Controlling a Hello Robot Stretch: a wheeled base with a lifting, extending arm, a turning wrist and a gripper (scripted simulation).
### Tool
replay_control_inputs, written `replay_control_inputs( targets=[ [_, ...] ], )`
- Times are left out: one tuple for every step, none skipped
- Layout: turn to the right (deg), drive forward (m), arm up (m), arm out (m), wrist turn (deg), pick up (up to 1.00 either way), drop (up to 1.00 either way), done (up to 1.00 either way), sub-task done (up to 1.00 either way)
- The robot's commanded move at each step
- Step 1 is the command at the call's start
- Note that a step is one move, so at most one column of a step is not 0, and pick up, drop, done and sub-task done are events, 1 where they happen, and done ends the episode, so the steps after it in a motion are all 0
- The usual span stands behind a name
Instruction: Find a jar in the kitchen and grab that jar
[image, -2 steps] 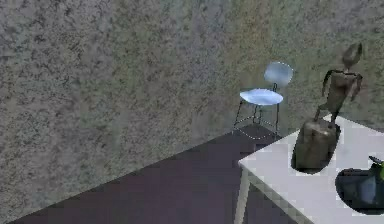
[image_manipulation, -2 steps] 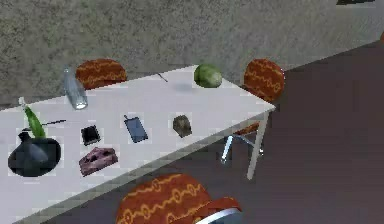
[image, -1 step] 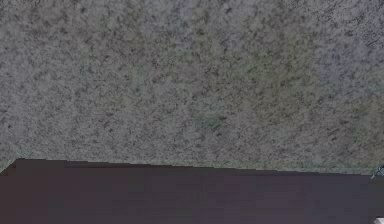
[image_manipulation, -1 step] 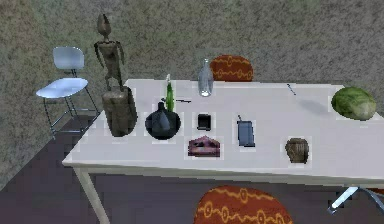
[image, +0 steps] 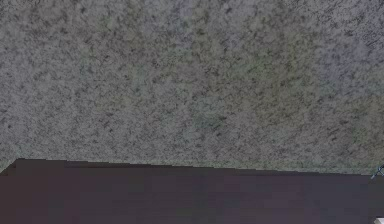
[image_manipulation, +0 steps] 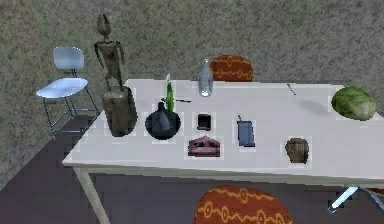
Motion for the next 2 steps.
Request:
replay_control_inputs(
  targets=[
    [0.0, 0.0, 0.38, 0.0, 0.0, 0.0, 0.0, 0.0, 0.0],
    [0.0, 0.0, 0.0, 0.48, 0.0, 0.0, 0.0, 0.0, 0.0]
  ],
)
